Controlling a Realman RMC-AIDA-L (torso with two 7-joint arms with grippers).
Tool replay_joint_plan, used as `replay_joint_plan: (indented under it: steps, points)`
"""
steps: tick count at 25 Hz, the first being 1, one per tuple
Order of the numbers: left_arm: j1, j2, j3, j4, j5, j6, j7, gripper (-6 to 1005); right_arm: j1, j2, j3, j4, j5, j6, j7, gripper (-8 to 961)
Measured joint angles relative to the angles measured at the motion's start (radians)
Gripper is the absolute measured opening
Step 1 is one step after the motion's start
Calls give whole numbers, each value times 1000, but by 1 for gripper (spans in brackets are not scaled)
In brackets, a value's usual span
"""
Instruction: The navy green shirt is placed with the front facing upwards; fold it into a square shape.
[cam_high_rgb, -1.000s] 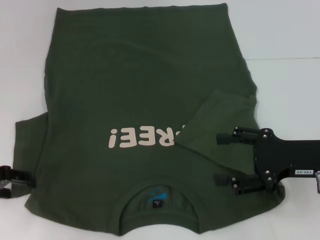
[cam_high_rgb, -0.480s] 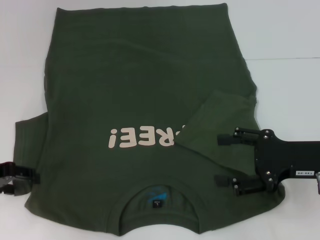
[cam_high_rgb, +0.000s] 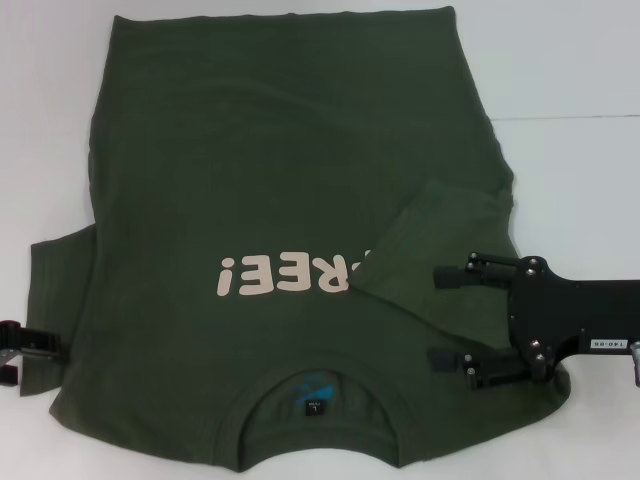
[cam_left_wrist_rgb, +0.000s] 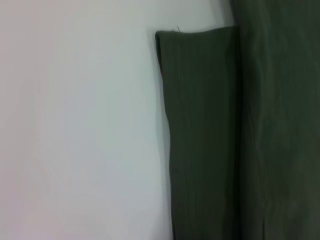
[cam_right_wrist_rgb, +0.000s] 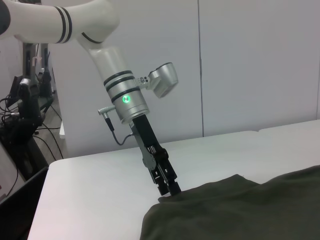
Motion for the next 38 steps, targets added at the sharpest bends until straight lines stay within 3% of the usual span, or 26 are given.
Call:
replay_joint_plan:
  steps: [38]
  points:
    - [-18,0,31,-34,-10,-24,-13,810,2,0,-2,0,0,2,0,947]
